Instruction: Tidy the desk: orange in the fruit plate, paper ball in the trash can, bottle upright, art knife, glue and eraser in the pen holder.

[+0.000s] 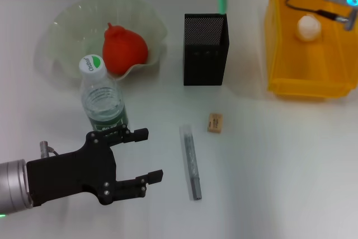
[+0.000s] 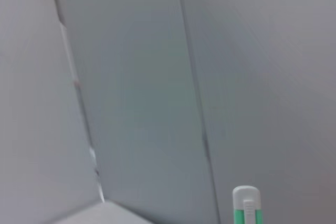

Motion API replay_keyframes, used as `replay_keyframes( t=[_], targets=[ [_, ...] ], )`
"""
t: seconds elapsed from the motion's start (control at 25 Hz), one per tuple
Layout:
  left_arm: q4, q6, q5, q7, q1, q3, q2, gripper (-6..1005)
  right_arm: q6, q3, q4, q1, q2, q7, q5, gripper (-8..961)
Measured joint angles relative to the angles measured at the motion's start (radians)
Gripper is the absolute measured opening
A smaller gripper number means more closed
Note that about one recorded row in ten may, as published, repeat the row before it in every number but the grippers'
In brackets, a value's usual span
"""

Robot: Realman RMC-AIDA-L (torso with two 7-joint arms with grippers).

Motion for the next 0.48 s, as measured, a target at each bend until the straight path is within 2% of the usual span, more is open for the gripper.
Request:
replay_keyframes(
  t=[0.04, 0.08, 0.24, 0.48],
  targets=[
    [0.0, 0.0, 0.0, 0.0, 0.0, 0.0, 0.0, 785, 0.003, 0.002, 0.132, 0.041, 0.0, -0.153, 0.103, 229],
    [-0.001, 0.0, 0.0, 0.0, -0.001, 0.0, 0.0, 785, 0.003, 0.002, 0.132, 0.041, 0.0, -0.153, 0.103, 231],
    [-0.001, 0.001, 0.001, 0.0, -0.002, 0.0, 0.0, 785, 0.006, 0.003, 0.403, 0.122, 0.0, -0.455, 0.274, 242],
    [-0.007, 0.001, 0.001, 0.0, -0.008, 0.0, 0.0, 785, 0.015, 0.004, 0.547, 0.166, 0.001, -0.59, 0.352, 259]
  ],
)
